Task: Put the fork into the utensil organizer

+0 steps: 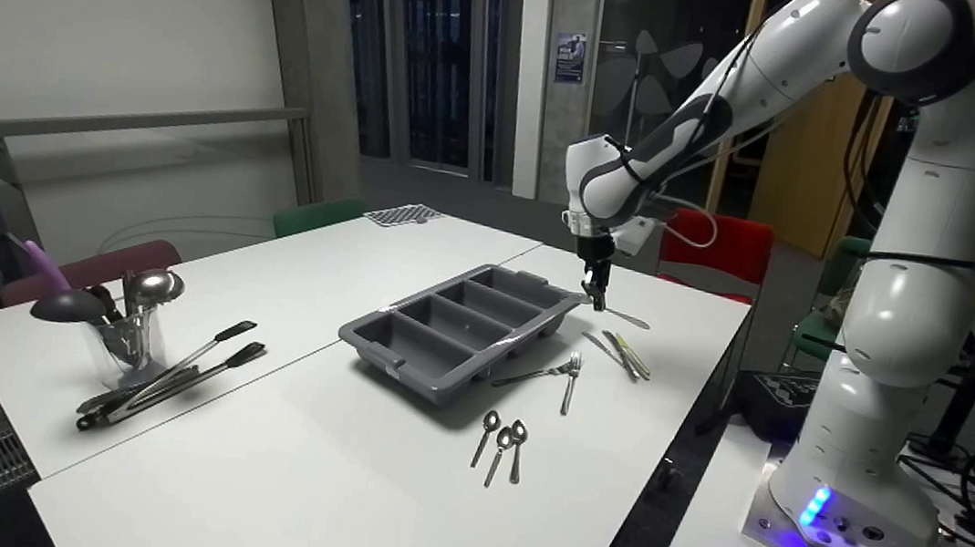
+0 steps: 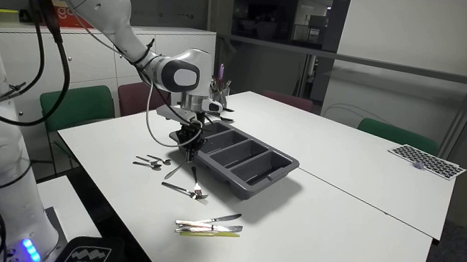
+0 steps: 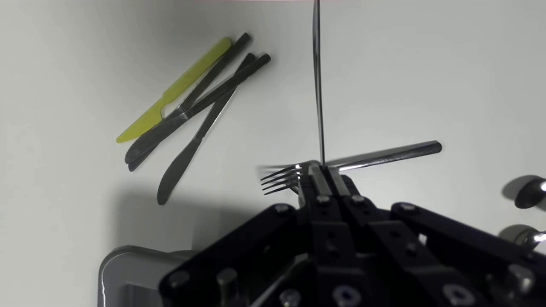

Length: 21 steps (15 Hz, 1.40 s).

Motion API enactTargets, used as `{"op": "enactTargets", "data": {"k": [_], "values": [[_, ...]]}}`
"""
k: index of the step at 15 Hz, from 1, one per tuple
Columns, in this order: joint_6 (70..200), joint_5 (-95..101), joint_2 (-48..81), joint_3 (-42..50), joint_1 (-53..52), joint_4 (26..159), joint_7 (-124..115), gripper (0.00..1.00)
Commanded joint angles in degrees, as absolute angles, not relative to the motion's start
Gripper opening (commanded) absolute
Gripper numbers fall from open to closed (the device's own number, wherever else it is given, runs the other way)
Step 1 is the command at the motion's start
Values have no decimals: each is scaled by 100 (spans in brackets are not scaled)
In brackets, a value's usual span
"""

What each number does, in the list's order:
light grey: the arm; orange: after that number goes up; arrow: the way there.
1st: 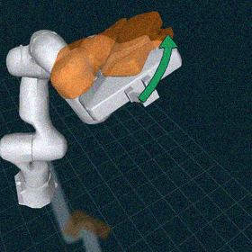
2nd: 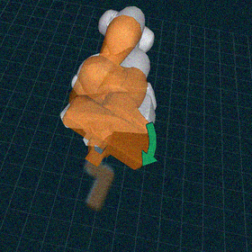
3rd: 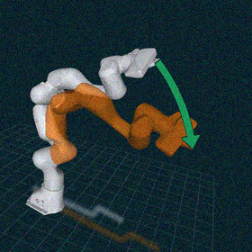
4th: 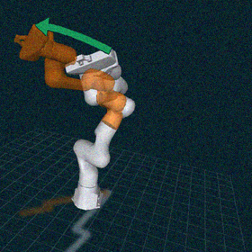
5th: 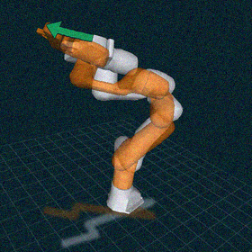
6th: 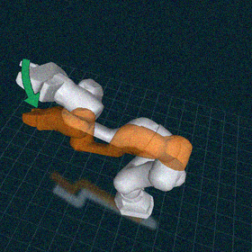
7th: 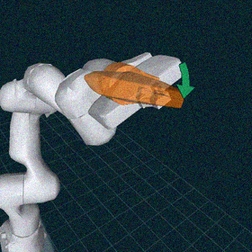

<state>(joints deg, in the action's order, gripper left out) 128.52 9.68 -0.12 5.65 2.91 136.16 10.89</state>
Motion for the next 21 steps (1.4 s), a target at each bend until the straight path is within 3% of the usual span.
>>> {"op": "enactTargets", "data": {"k": [1, 7, 16, 21], "values": [[12840, 964, -13, 514, 344, 13609, 1089, 2], [12366, 918, -25, 516, 350, 13392, 663, 0], [9650, 649, 563, 528, 373, 10858, 603, 0], [9905, 1043, 1104, 436, 280, 9818, 495, 0]]}}
